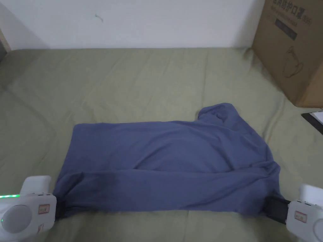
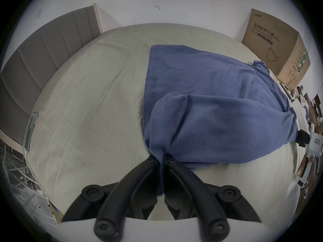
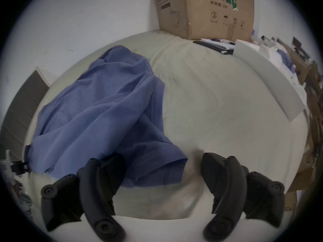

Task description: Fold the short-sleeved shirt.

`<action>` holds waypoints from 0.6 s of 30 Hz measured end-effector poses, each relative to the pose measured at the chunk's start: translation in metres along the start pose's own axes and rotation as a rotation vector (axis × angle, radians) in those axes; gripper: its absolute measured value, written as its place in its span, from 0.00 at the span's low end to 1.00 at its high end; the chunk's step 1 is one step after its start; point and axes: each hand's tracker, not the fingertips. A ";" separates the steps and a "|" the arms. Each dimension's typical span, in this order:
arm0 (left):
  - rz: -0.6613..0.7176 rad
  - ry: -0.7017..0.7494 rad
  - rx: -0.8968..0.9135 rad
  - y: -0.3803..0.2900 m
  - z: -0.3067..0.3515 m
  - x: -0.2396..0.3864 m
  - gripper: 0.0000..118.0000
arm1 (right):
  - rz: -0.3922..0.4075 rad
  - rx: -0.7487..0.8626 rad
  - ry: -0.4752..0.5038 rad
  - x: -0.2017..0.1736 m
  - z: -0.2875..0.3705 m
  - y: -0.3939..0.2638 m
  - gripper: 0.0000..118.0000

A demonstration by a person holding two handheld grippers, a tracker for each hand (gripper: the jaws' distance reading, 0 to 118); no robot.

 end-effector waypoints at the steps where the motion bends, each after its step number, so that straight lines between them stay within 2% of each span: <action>1: 0.001 0.001 -0.001 0.000 0.000 0.000 0.03 | 0.027 0.005 0.011 -0.005 0.002 -0.003 0.68; 2: -0.001 0.001 -0.003 0.000 0.000 -0.001 0.03 | 0.056 0.001 -0.010 -0.010 0.003 -0.006 0.55; 3: 0.000 0.001 -0.006 0.001 -0.001 -0.001 0.03 | 0.076 0.010 -0.003 -0.013 0.004 -0.007 0.48; 4: 0.000 0.000 -0.007 0.002 -0.001 -0.002 0.03 | 0.094 0.007 0.014 -0.015 0.006 -0.006 0.36; 5: -0.001 -0.002 -0.010 0.002 -0.001 -0.002 0.03 | 0.100 0.003 0.012 -0.018 0.008 -0.004 0.08; 8: -0.013 -0.007 -0.006 0.002 0.005 -0.004 0.03 | 0.078 -0.047 0.114 -0.021 0.007 0.001 0.06; 11: -0.018 -0.020 0.002 0.004 0.013 -0.007 0.03 | 0.100 -0.022 0.065 -0.020 0.023 0.001 0.06; 15: -0.029 -0.038 0.021 0.003 0.029 -0.010 0.03 | 0.013 0.017 0.061 0.005 0.060 -0.002 0.06; 18: -0.043 -0.052 0.023 -0.004 0.041 -0.014 0.03 | -0.010 0.012 0.080 0.027 0.088 -0.007 0.06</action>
